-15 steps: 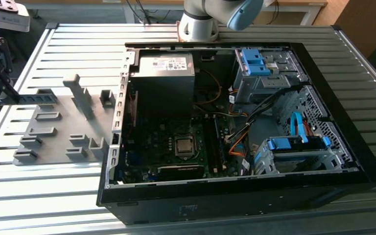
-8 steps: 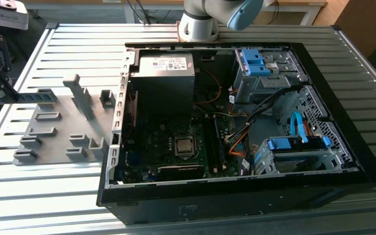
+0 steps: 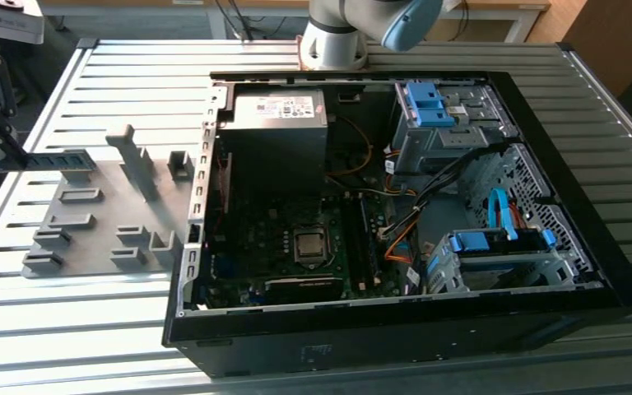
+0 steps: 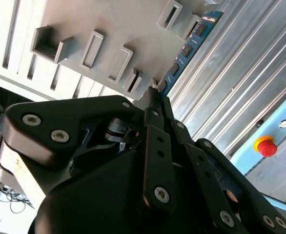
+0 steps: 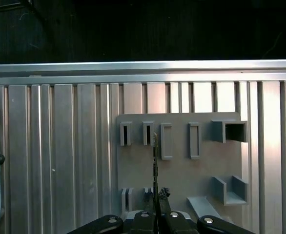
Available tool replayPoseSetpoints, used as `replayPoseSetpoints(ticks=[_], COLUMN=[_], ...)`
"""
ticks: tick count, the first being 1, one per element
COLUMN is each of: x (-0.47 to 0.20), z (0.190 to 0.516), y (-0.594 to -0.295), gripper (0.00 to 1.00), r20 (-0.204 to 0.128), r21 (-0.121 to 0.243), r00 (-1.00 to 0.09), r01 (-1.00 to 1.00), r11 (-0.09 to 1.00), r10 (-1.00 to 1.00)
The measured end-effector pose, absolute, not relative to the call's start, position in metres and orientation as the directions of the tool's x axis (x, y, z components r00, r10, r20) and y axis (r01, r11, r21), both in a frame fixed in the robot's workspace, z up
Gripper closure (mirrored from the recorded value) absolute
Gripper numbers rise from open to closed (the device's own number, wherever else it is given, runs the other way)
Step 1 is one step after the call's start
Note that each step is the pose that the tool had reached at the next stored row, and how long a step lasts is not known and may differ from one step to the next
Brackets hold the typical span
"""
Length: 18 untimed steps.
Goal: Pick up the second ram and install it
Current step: 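Pick up the second ram and move it above second insertion slot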
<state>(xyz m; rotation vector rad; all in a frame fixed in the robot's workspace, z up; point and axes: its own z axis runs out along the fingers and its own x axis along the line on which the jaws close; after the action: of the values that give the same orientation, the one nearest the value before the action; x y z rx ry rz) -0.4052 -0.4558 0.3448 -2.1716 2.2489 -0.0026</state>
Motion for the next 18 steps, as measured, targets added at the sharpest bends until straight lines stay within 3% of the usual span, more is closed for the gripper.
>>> replayPoseSetpoints(ticks=[18], x=[-0.4053], z=[0.3549], y=[-0.4558], gripper=[0.86], r20=[-0.010], r21=[-0.012], r00=[-0.035], r01=[-0.999], r11=[0.035], r10=[-0.999])
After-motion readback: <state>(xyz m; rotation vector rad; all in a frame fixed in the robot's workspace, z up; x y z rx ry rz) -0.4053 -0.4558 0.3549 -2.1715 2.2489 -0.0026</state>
